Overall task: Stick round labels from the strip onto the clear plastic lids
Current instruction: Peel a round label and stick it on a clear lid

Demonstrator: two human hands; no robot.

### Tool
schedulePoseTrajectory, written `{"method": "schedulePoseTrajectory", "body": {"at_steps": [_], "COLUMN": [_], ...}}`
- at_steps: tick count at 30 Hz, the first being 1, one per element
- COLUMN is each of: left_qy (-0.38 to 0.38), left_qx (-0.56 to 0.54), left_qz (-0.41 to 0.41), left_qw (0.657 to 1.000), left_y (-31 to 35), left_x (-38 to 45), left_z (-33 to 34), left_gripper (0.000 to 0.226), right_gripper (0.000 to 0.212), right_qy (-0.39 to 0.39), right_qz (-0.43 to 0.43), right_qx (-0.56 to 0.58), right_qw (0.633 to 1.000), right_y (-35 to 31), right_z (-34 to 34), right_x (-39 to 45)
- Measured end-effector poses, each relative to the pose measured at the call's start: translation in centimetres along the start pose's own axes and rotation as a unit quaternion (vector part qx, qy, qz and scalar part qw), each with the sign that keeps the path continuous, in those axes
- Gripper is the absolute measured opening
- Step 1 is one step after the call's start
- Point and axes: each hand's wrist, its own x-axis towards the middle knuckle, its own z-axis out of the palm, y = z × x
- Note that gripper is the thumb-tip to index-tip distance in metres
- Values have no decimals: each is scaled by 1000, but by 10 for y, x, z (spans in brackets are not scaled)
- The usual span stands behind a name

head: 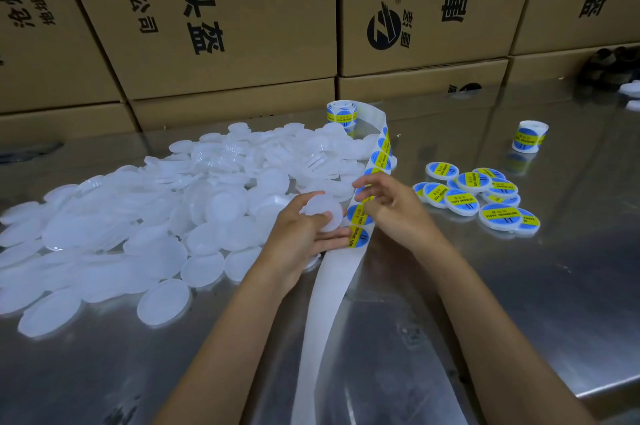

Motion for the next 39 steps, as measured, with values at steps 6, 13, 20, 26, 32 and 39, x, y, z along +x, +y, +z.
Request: {"method": "schedulePoseTrajectory", "body": {"at_steps": [6,13,20,26,32,39], "left_qy": [103,121,51,50,40,50], "left_qx": [98,117,23,36,35,44], "left_qz": [75,184,128,135,128,137], "left_qw": [987,968,990,989,990,988], "left_y": [-5,-10,-18,-17,-18,-16], "left_x": [11,16,19,22,22,21], "left_z": [-10,-8,0,-2,0,0], "left_gripper": [35,28,31,30,31,31], "right_gripper": [40,48,38,32,31,26], "right_qy": [-119,-153,-165,-169,-154,-134], "right_qz": [9,-2,-12,-18,-1,-22], "right_qx": [-271,-229,-171,-158,-174,-182], "right_qw": [955,961,971,973,973,974], "right_y": [7,6,9,9,12,10], "right_z": [1,-5,-3,-3,-1,2], "right_x": [-5,-5,-6,-6,-4,-6]}}
